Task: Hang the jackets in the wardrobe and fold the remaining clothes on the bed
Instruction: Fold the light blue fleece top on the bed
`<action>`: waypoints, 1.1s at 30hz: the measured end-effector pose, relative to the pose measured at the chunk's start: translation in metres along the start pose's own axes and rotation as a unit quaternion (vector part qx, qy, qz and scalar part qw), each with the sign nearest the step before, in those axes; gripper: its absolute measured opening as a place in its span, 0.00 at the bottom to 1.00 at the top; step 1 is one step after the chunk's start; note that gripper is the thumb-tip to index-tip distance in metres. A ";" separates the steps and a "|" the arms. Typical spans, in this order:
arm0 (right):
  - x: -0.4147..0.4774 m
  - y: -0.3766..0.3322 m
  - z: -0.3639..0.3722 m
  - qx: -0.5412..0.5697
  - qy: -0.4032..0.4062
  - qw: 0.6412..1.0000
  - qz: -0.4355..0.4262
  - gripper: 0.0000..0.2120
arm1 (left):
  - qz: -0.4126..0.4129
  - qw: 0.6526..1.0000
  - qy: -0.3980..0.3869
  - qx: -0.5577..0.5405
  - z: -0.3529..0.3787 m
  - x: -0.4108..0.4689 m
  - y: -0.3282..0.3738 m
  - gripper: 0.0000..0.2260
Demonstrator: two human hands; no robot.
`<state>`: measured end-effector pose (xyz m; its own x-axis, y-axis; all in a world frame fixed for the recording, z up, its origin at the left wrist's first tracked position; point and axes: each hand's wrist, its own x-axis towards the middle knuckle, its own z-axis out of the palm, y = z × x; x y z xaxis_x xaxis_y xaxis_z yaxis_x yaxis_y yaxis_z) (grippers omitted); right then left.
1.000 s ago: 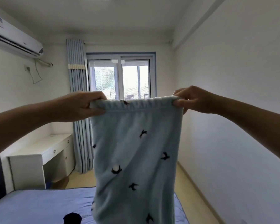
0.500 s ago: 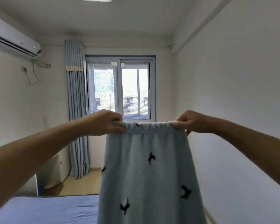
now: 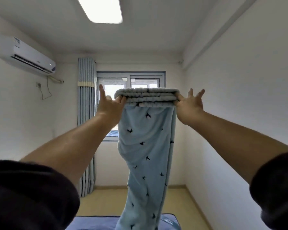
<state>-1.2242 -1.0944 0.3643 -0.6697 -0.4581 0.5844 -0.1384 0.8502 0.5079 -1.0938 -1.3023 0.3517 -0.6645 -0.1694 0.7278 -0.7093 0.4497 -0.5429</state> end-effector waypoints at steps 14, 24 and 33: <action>-0.254 -0.052 0.157 0.175 -0.080 0.918 -0.346 0.16 | 0.347 0.924 -0.048 -0.152 0.026 -0.269 0.110 0.09; -0.544 -0.091 0.151 0.261 -0.287 0.813 -0.435 0.13 | 0.446 0.801 -0.279 -0.287 -0.022 -0.536 0.123 0.04; -0.627 -0.114 0.146 0.335 -0.389 0.752 -0.414 0.11 | 0.422 0.733 -0.370 -0.386 -0.022 -0.634 0.115 0.09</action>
<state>-0.8950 -0.8660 -0.1522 -0.3396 -0.8334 -0.4361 -0.9044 0.4167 -0.0920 -0.7487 -1.1233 -0.1632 -0.9380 0.1533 -0.3109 0.1813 0.9814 -0.0629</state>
